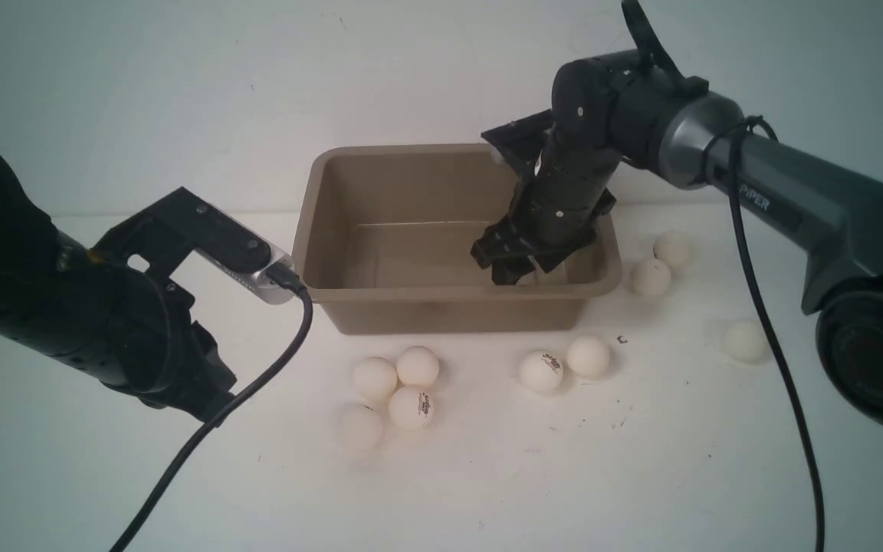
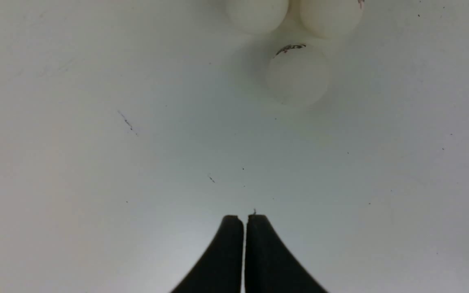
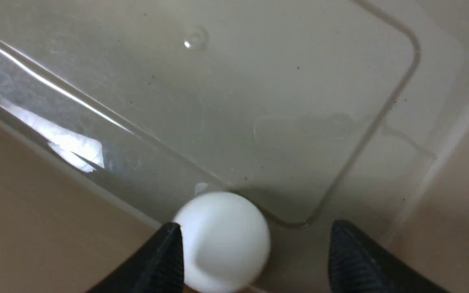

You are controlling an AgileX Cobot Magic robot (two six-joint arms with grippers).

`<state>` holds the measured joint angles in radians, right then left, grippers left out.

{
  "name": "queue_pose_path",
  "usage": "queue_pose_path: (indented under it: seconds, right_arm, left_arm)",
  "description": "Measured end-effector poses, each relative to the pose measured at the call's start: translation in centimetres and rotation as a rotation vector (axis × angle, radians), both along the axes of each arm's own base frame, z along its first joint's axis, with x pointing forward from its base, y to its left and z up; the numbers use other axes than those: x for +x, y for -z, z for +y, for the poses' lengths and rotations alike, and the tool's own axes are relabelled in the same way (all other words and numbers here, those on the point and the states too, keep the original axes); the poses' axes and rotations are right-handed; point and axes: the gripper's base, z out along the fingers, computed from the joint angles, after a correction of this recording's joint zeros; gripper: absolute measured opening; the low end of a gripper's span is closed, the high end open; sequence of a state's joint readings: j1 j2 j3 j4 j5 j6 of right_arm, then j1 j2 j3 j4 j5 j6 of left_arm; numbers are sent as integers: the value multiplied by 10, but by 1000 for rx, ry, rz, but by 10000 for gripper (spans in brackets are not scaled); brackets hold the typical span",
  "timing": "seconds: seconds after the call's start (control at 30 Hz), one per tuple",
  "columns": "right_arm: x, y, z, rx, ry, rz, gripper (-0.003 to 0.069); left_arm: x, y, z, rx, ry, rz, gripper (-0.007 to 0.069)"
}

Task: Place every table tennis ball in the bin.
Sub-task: Use the right arm to put the table tennis ball into the box, then use the right arm to clamp the table tennis ball closest to it

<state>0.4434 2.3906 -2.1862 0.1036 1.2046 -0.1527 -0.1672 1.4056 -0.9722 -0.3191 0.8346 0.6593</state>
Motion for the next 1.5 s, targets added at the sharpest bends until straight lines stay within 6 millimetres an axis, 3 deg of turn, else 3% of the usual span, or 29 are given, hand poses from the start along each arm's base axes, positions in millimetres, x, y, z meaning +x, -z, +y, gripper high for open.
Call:
queue_pose_path:
  seconds: [0.17, 0.2, 0.23, 0.3, 0.4, 0.5, 0.63, 0.9, 1.2, 1.5]
  right_arm:
    - [-2, -22, -8, -50, -17, -52, 438]
    - [-2, -38, -14, -50, -12, -85, 438]
    - [-5, -70, -24, -29, 4, -151, 438]
    - [-6, -93, -36, -10, 27, -197, 438]
    - [-20, -161, -78, 36, 111, -322, 440]
    - [-38, -202, -138, 52, 231, -382, 440]
    - [-47, -183, -160, 16, 251, -292, 440]
    - [-51, -77, -165, -114, 199, 33, 440]
    - [-42, -32, -169, -191, 214, 120, 440]
    - [-34, -5, -172, -248, 207, 156, 440]
  left_arm:
    - [0, 0, 0, 0, 1, 2, -8]
    - [0, 0, 0, -1, 0, 2, -8]
    - [0, 0, 0, -1, 0, 2, -8]
    - [0, 0, 0, -1, 0, 2, -8]
    - [0, 0, 0, -1, 0, 2, -8]
    - [-1, 0, -1, -2, 3, 7, -8]
    - [-1, 0, -1, -2, 4, 8, -8]
    - [-1, 0, -1, -3, 3, 7, -8]
    - [-1, 0, -1, -3, 3, 7, -8]
    - [-1, 0, -1, -4, 2, 7, -8]
